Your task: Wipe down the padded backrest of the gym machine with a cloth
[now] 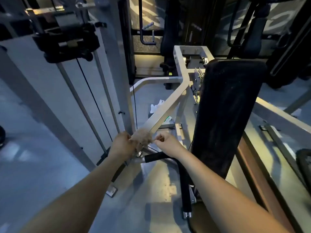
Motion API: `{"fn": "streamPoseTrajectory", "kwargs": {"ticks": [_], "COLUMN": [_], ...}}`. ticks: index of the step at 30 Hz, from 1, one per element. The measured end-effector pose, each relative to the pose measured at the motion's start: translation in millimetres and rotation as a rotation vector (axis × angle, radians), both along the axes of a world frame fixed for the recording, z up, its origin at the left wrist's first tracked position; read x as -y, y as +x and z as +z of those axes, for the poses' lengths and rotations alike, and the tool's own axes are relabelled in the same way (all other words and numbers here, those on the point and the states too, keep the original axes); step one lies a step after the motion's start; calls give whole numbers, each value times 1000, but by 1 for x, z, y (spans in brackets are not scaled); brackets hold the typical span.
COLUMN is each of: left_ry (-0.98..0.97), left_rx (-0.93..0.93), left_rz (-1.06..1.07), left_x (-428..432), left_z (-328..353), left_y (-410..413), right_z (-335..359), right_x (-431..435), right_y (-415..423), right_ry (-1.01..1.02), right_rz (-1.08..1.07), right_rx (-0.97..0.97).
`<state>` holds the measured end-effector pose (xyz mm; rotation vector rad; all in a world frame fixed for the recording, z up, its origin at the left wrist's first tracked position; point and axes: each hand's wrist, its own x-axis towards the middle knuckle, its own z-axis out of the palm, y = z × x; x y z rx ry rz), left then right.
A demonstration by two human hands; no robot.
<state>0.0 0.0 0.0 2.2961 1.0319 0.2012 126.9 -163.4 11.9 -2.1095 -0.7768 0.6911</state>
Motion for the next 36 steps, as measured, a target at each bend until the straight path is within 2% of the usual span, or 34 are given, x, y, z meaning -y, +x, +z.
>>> {"fn": "streamPoseTrajectory", "kwargs": {"ticks": [3,6,9,10,13,18,20,25,32,36], "left_ry": [54,60,242,247,162,-144,-175,-202,-330,-382], "left_rx": [-67,-26,-69,-71,65,240,269,394,387,402], "left_rz": [-19,-30,-122,-123,-141,-204,-215,-157,-135,-68], "left_x": [-4,-3,-2,0,8,38,62,129,252,308], "left_z": [-17,-31,-42,-42,-31,21,41,61,73,77], "left_y": [6,11,15,15,10,8,15,53,137,178], "right_z": [-10,-15,-16,-15,-14,-4,-2,5,35,46], "right_x": [-13,-11,-2,0,5,23,38,103,232,288], "right_y": [-3,-7,-6,-6,1,21,31,66,133,159], "right_ry": [-28,-14,14,15,10,91,153,253,423,487], "right_rz": [-23,-63,-75,-83,-82,38,81,2,-143,-31], "right_rx": [-17,-57,-62,-62,-59,-70,-120,-86,-222,-307]}}
